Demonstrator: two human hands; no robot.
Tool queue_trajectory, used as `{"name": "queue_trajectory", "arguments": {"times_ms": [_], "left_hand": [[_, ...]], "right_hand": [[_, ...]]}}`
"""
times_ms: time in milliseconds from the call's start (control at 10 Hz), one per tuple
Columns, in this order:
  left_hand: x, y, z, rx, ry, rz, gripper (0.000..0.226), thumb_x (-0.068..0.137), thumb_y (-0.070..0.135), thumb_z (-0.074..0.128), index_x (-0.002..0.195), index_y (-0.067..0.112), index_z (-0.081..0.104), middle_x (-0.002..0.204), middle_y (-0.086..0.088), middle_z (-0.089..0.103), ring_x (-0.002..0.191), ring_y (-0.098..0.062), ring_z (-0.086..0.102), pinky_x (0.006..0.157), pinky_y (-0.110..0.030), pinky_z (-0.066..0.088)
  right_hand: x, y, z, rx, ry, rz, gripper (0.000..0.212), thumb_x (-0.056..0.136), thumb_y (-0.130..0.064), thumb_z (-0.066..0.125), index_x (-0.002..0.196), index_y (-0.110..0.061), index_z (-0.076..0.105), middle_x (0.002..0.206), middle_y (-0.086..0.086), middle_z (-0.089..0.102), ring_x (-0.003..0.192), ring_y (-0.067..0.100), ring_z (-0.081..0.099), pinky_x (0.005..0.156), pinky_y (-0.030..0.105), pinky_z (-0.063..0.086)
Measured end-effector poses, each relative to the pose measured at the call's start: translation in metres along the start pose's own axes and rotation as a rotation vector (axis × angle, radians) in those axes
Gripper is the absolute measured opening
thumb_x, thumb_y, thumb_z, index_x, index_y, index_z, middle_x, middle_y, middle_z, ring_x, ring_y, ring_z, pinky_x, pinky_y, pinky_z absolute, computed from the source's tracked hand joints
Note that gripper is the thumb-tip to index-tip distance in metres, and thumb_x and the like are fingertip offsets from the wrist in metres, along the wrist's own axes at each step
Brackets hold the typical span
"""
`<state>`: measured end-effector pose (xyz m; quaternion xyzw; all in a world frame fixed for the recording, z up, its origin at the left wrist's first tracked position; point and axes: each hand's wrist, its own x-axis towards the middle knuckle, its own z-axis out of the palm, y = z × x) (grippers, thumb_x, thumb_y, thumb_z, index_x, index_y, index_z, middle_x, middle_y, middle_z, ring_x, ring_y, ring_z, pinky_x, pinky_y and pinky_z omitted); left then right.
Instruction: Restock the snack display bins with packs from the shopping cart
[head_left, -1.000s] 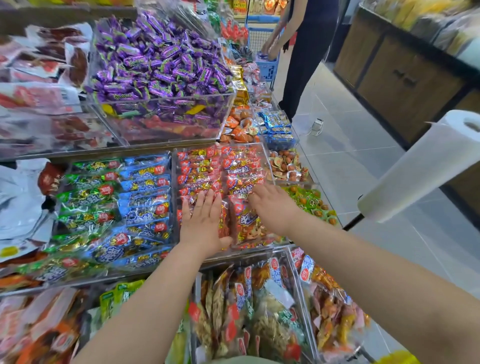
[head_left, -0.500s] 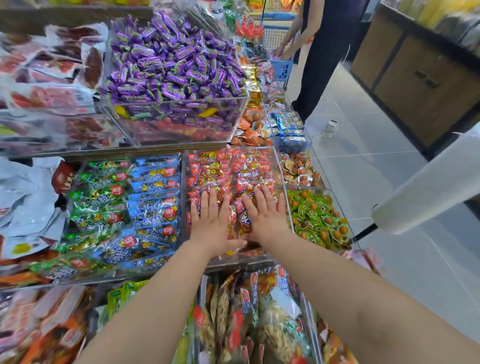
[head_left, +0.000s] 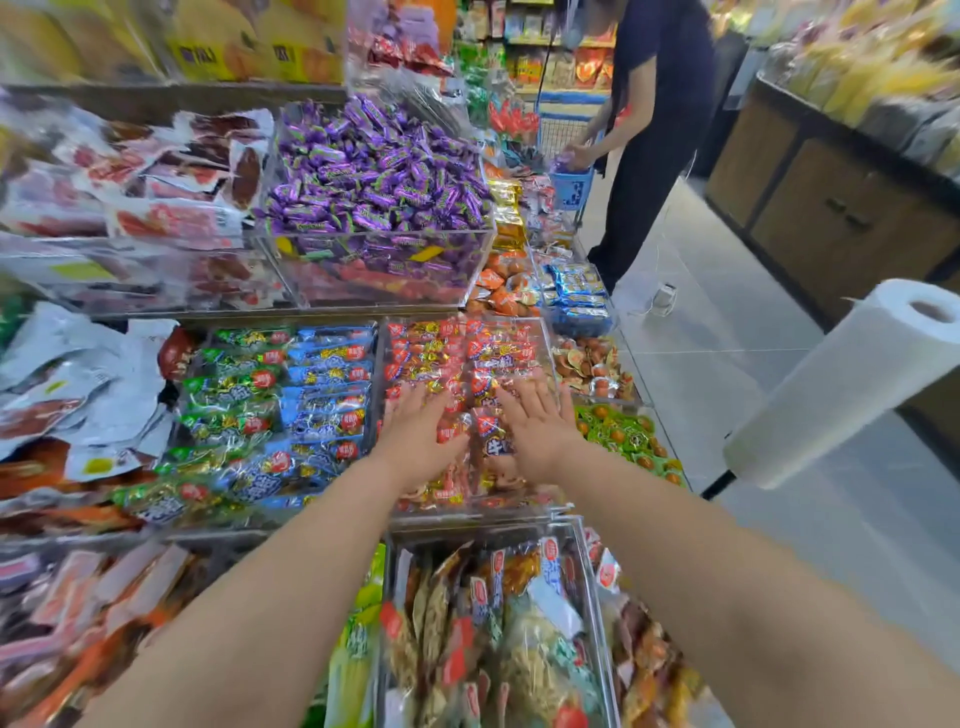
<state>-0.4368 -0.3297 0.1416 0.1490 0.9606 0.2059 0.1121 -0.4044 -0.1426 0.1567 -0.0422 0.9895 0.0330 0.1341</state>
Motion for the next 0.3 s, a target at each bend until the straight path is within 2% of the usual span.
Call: {"name": "queue_trajectory", "arguments": {"times_ms": [100, 200, 300], "left_hand": [[-0.017, 0.012, -0.007, -0.156, 0.112, -0.004, 0.067, 0.093, 0.044, 0.054, 0.151, 0.028, 0.025, 0.163, -0.001, 0.001, 0.149, -0.02, -0.01, 0.12, -0.045, 0.003], [-0.058, 0.029, -0.012, -0.338, 0.297, 0.01, 0.049, 0.095, 0.033, 0.056, 0.141, 0.022, 0.045, 0.156, -0.001, 0.028, 0.147, -0.018, 0.014, 0.116, -0.037, 0.014], [-0.11, 0.026, 0.004, -0.518, 0.308, -0.069, 0.027, 0.094, 0.022, 0.059, 0.121, 0.022, 0.06, 0.12, 0.003, 0.062, 0.116, -0.017, 0.055, 0.096, -0.017, 0.04]], "right_hand": [[-0.014, 0.004, -0.013, 0.128, 0.011, 0.028, 0.087, 0.09, -0.064, 0.035, 0.15, -0.024, -0.014, 0.156, 0.007, -0.022, 0.139, 0.03, -0.029, 0.109, 0.052, -0.018], [-0.045, 0.012, -0.021, 0.375, 0.128, 0.034, 0.076, 0.092, -0.054, 0.045, 0.152, -0.025, 0.01, 0.159, 0.003, 0.0, 0.146, 0.024, -0.007, 0.116, 0.042, -0.001], [-0.083, 0.025, -0.006, 0.739, 0.179, 0.079, 0.045, 0.094, -0.034, 0.054, 0.134, -0.016, 0.049, 0.141, 0.007, 0.043, 0.123, 0.011, 0.045, 0.101, 0.025, 0.036]]}}
